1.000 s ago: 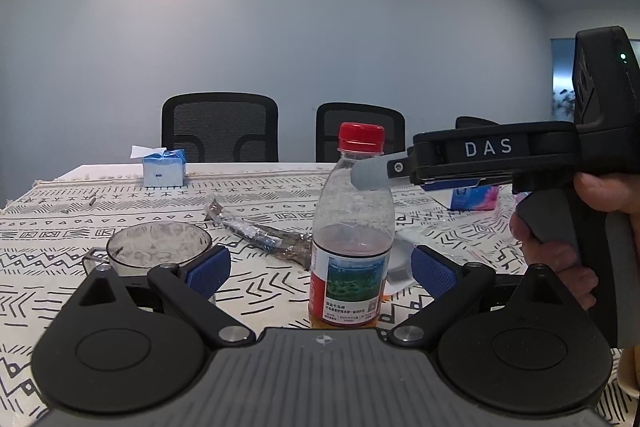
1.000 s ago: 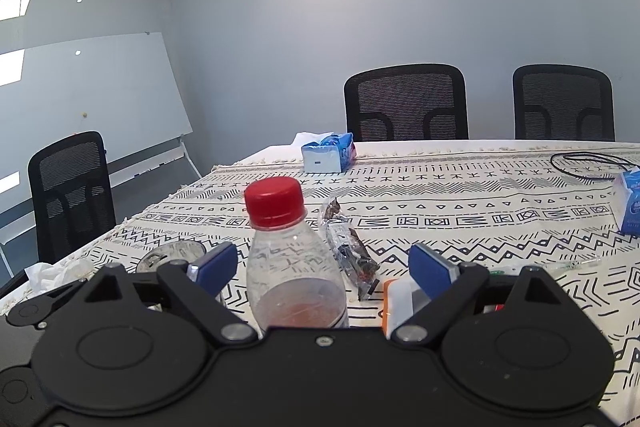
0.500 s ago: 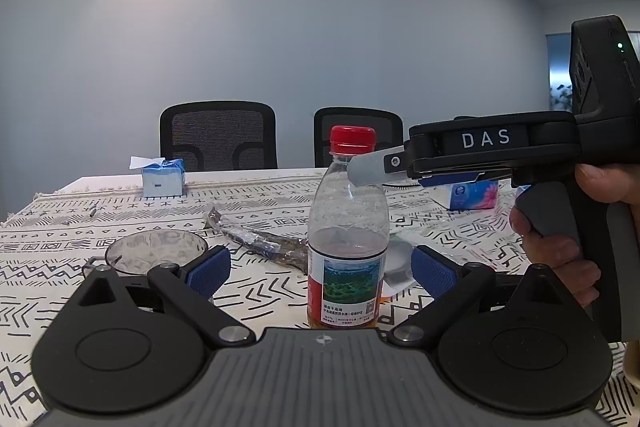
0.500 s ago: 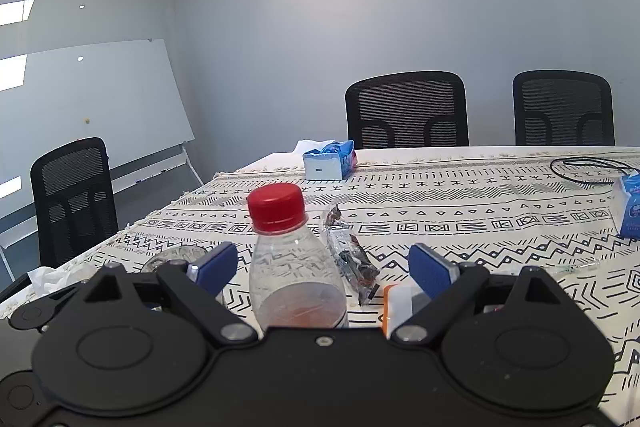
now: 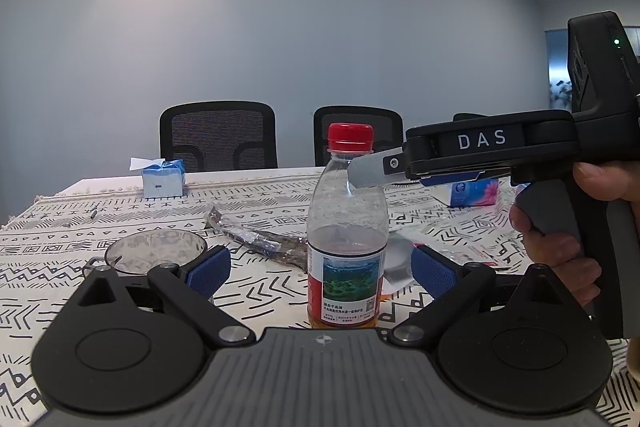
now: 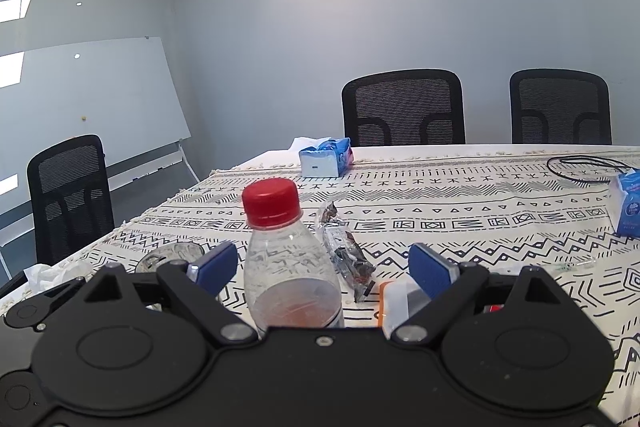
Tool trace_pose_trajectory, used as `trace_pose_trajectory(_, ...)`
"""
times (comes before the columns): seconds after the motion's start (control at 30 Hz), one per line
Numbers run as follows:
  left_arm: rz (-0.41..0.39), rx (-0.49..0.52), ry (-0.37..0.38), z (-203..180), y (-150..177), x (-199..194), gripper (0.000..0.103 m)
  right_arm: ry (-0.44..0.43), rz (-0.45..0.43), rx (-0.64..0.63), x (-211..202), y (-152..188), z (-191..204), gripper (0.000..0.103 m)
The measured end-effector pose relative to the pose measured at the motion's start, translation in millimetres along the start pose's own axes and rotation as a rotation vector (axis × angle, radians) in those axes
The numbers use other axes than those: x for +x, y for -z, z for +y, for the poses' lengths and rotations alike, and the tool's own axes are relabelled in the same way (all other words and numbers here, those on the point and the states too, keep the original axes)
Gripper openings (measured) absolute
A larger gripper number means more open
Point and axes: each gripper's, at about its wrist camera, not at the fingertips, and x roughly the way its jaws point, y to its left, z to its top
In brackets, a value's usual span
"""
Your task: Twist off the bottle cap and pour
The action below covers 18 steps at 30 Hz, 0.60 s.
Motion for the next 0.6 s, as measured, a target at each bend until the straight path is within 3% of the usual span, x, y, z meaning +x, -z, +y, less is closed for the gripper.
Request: trace_pose_trajectory(0.6,0.002,0.009,-0.004,-1.7,2.3,2.8,0.098,-0.001,-0.003,0.008,-2.2,2.9,-4.3,0.093)
